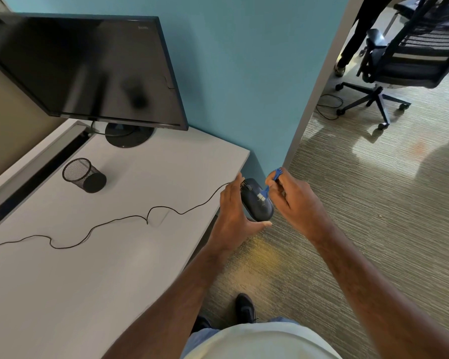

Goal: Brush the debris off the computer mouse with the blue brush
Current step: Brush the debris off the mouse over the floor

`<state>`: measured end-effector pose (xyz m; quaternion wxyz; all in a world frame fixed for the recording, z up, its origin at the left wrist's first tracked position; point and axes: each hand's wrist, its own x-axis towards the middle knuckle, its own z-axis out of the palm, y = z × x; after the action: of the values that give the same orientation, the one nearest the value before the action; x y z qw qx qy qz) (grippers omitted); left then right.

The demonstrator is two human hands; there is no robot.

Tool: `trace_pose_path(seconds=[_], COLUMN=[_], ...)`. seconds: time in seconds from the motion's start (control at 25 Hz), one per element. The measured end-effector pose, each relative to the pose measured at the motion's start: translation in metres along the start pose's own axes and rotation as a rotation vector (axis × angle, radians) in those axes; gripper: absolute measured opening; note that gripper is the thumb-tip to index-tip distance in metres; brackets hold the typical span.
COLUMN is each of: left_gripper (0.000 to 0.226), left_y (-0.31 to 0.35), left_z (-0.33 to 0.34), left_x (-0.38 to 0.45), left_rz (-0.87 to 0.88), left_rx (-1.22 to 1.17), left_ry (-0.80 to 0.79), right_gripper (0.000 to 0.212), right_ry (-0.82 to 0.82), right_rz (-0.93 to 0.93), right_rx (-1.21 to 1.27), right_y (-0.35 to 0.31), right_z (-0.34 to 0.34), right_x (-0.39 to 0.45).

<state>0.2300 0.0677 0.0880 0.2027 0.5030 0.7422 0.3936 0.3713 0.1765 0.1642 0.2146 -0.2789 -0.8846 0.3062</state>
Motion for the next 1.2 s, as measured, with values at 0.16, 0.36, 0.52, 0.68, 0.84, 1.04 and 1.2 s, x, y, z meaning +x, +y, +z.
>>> trace_pose_path(seconds=[0.16,0.36,0.52,0.68,0.84,1.04,1.2], left_gripper=[0.136,0.137,0.135,0.134,0.134,0.133,0.133], left_y=[0.002,-0.003,0.000,0.003,0.000,0.001,0.000], left_z=[0.001,0.001,0.001,0.001,0.002,0.005,0.006], left_x=[-0.001,-0.003,-0.006,-0.006,-0.008,-0.008,-0.009], left_rz=[0.019,0.001,0.010,0.009,-0.001,0.038,0.033], left_rx=[0.014,0.007,0.011,0.015,0.018,0.042,0.042], left_ry=[0.000,0.009,0.006,0.000,0.003,0.022,0.045], right_gripper=[0.013,0.019,0.013,0.011,0.015,0.013,0.020], right_ry=[0.002,-0.058,0.030,0.047,-0.003,0.078,-0.001], right_rz=[0.004,0.031,0.112,0.065,0.061,0.064,0.047], right_rx=[-0.005,0.058,0.141,0.080,0.085,0.094,0.108], right_y=[-0.004,0.000,-0.001,-0.001,0.002,0.000,0.001], right_z=[0.004,0.006,0.003,0.002,0.007,0.004,0.007], right_x=[0.001,-0.004,-0.004,-0.007,-0.013,-0.014,-0.016])
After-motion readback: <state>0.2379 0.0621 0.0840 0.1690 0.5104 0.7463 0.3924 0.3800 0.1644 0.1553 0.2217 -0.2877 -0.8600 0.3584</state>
